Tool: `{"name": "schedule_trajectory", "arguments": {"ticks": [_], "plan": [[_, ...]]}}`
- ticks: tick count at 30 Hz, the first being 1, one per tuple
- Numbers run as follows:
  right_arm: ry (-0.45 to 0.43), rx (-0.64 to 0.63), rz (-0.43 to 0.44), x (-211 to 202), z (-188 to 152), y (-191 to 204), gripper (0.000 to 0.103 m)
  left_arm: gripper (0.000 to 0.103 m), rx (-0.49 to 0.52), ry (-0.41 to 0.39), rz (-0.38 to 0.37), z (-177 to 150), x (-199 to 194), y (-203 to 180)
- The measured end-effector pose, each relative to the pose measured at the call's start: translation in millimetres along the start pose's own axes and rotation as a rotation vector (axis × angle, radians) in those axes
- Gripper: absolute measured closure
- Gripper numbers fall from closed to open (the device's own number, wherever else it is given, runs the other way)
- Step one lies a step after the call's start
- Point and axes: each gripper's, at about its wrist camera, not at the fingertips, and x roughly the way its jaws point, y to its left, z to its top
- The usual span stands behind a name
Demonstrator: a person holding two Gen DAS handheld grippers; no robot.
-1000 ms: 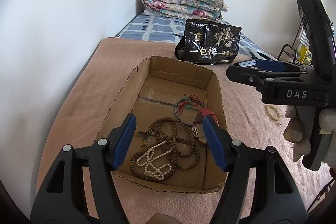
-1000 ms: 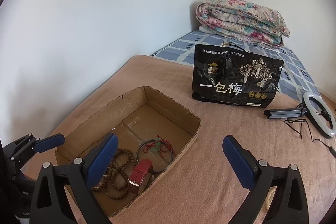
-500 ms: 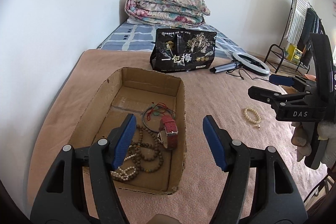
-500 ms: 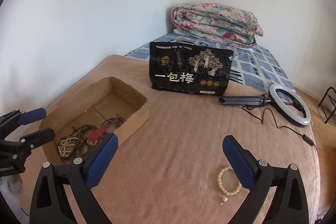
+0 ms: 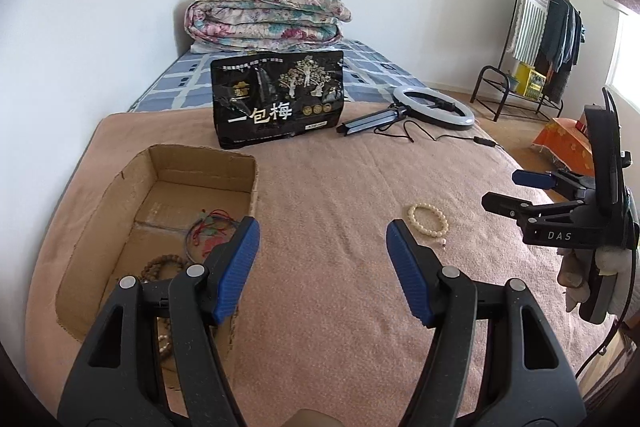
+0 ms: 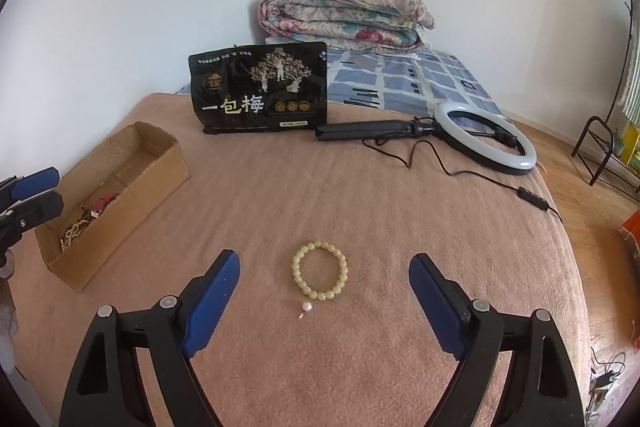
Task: Organize jewelry
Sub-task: 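Move both grippers back toward the pale bead bracelet on the bed, then close the left gripper on the pale bead bracelet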
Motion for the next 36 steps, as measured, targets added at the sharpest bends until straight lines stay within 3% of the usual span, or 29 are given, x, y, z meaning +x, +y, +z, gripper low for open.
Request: {"name": "schedule_trajectory", "arguments": {"ticks": [10,21,32,36], "plan": [[0.079,-0.016,0.025,21,-42,-14,0.039,0.035,0.017,0.083,-0.066,7,62,-33],[0.085,0.010,0.043,36,-55,-25,0.040,0.037,-0.035,0.239,-0.143,6,155,-62],[0.094,0.024,0.078,48,-59,-29,0.049,0.046,0.062,0.296,-0.114,4,205,-95],[0.097,0.024,0.086,51,-60,-28,0.050,0.055,0.076,0.320,-0.104,1,216,-98]]}}
